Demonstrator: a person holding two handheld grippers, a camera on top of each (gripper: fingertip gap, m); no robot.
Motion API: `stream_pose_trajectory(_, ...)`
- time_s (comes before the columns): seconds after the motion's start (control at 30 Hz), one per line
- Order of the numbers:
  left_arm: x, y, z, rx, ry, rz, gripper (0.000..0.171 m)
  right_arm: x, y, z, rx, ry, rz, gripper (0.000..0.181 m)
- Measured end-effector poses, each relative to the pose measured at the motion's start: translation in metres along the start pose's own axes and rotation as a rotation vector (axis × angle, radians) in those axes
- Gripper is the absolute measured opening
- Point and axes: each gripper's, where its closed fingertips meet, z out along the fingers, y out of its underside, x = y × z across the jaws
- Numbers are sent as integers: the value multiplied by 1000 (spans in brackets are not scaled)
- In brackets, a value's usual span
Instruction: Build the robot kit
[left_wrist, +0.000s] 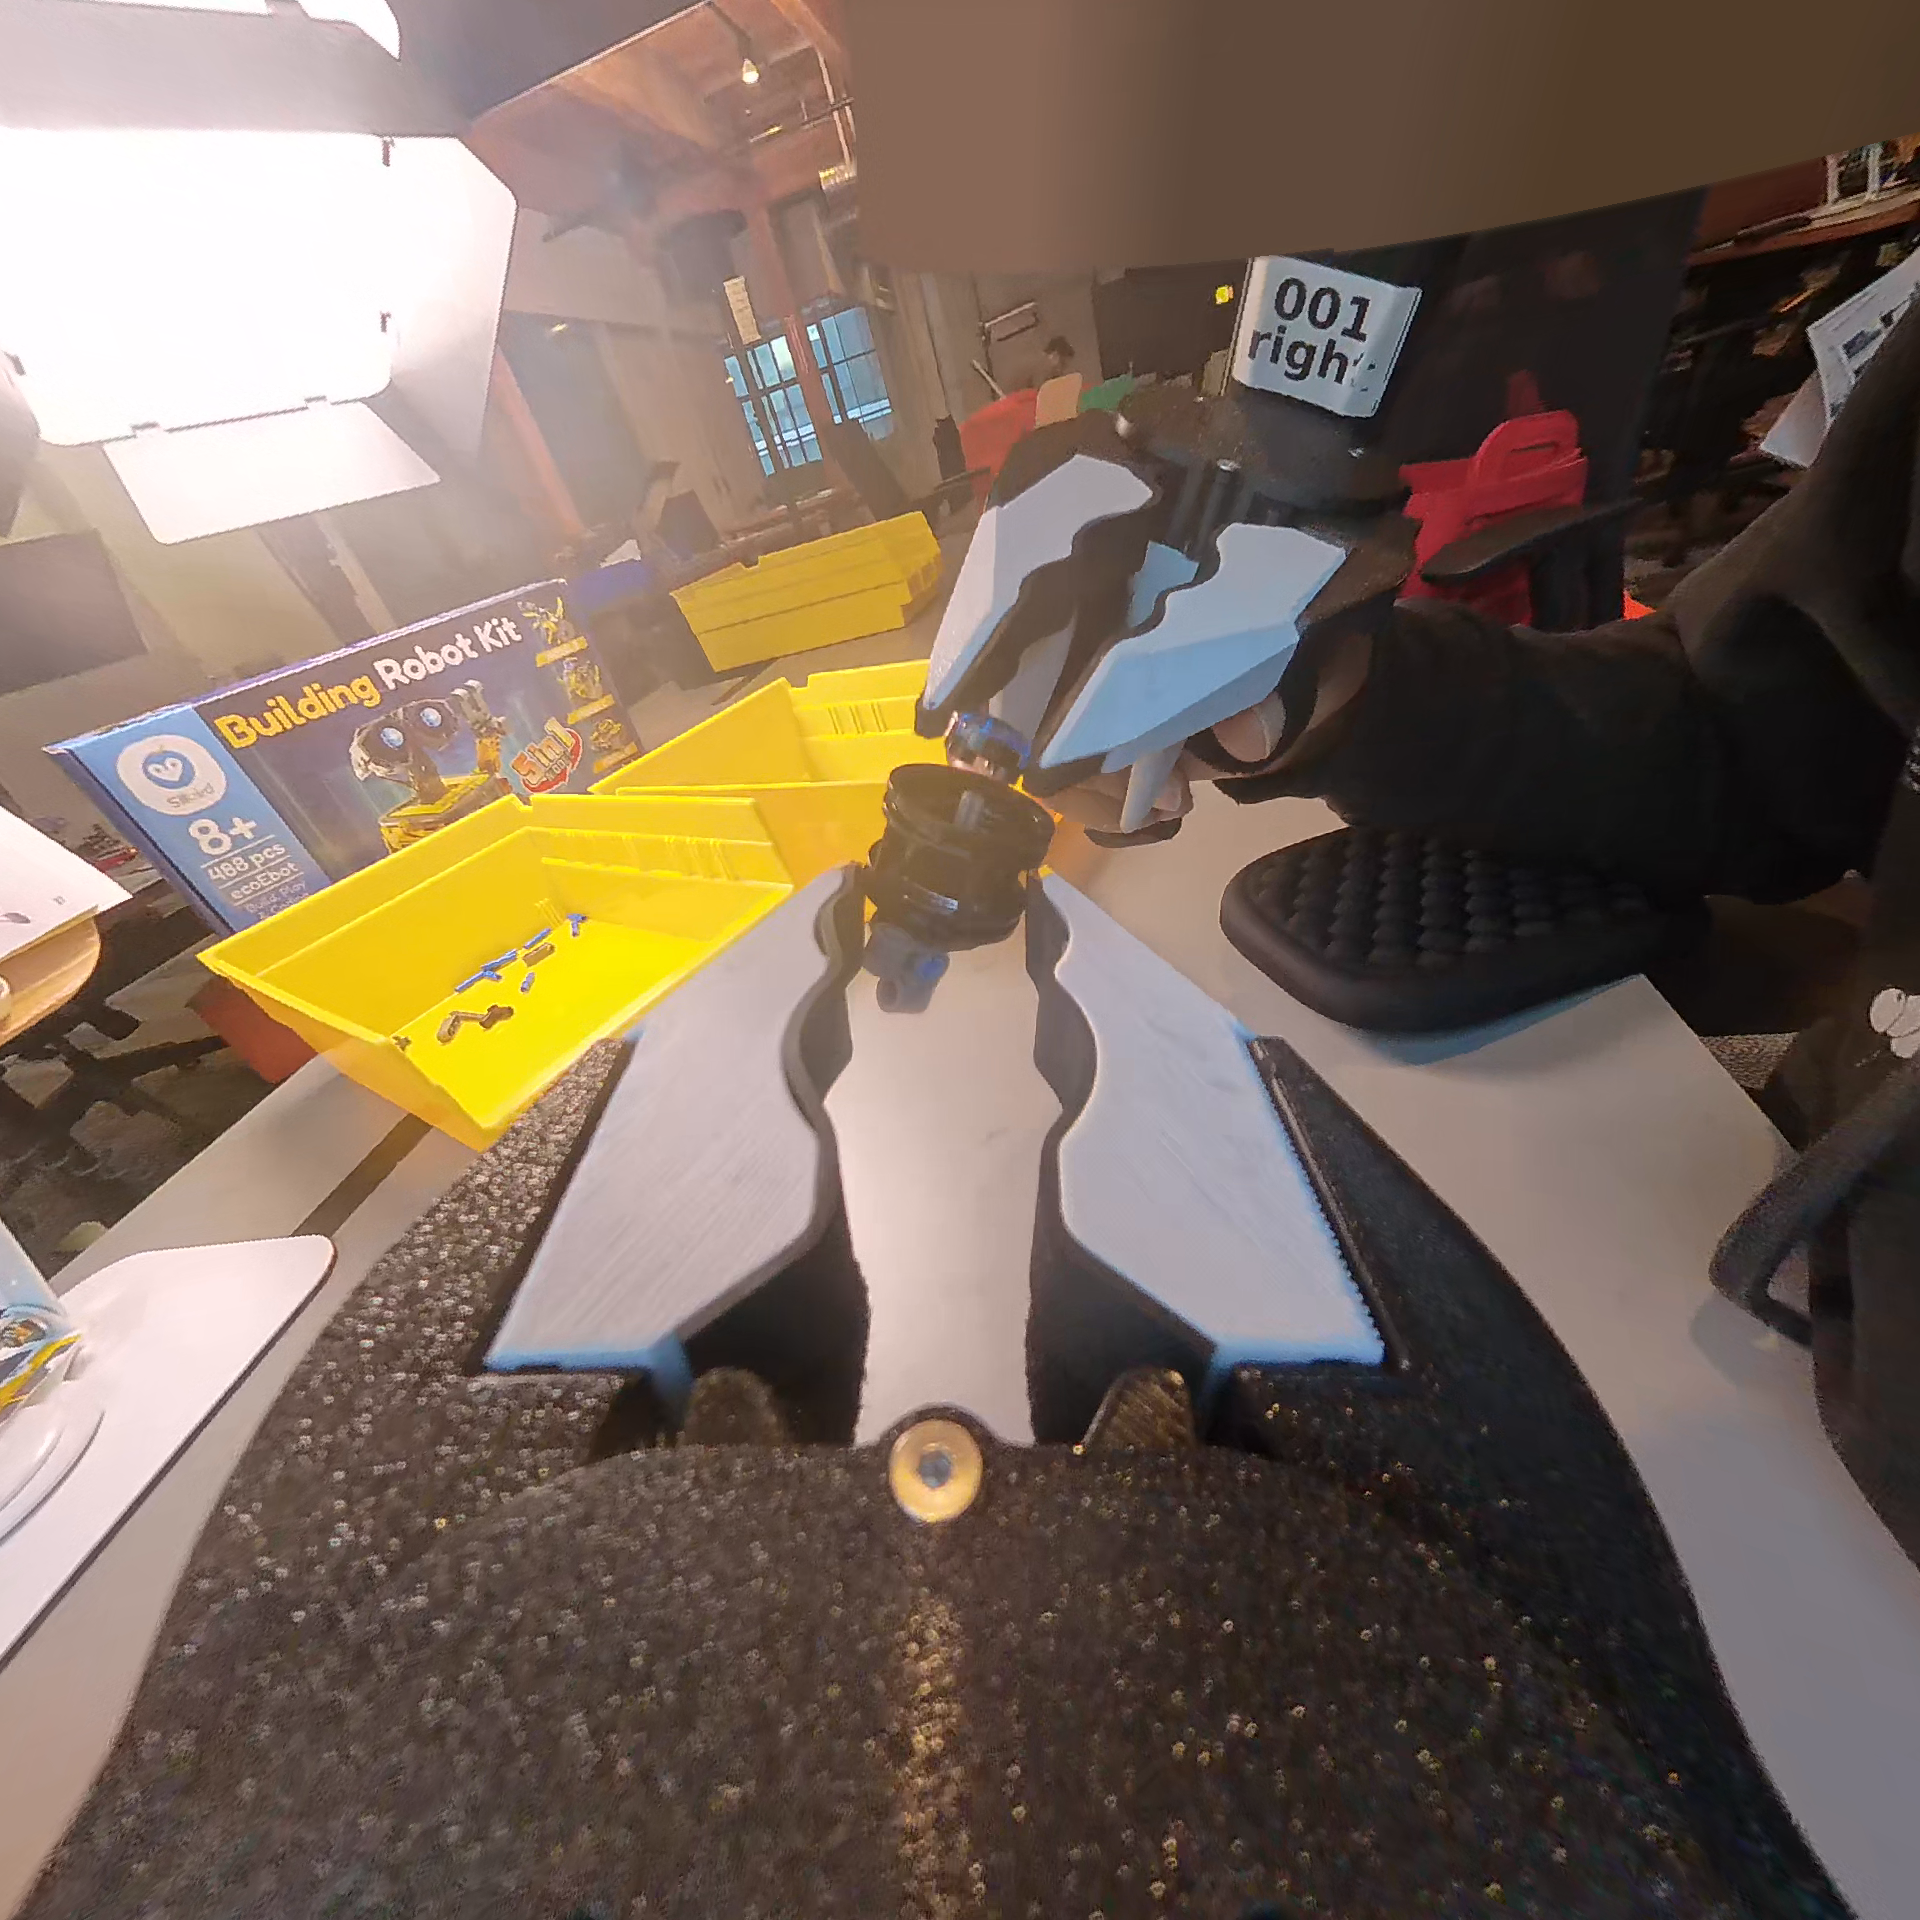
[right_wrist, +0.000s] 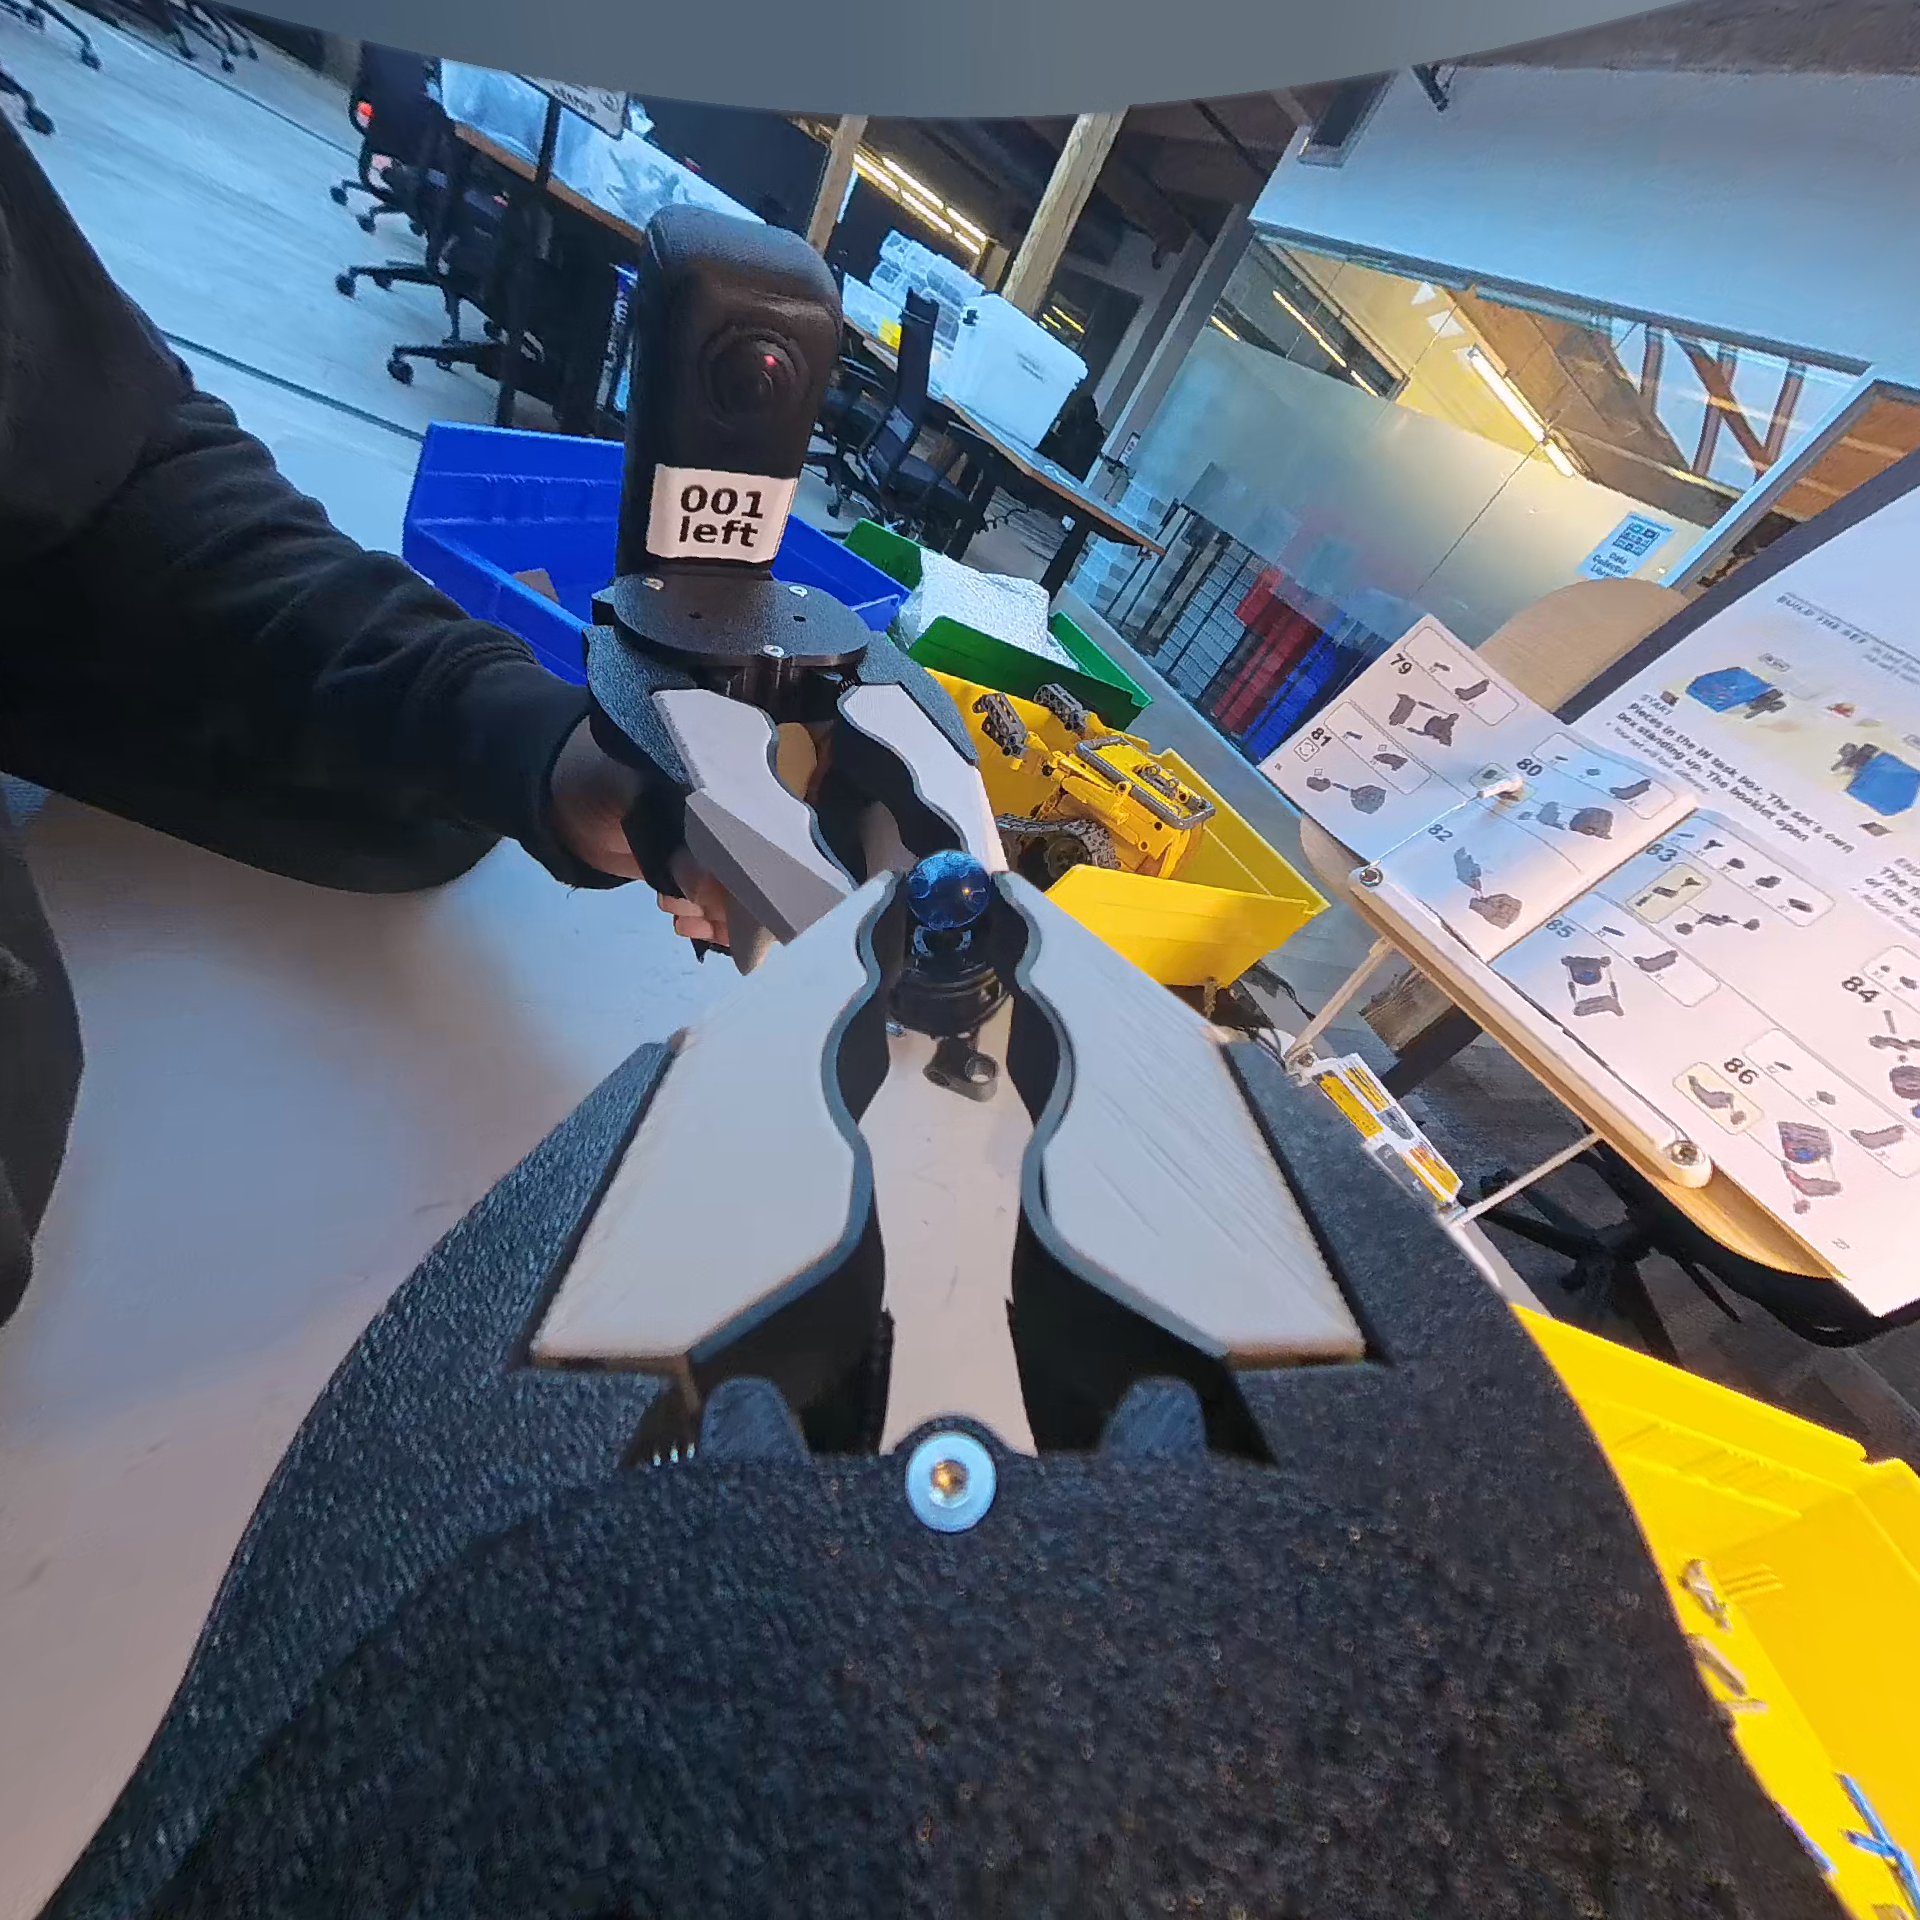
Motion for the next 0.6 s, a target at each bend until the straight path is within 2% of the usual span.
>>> stream_pose_trajectory(0.33,1,3,0,-7,17,-18,30,-2,8,3,-22,-22,13,15)
stream_pose_trajectory(0.6,9,6,-3,-33,119,-58,30,-10,9,2,-17,-81,39,16)
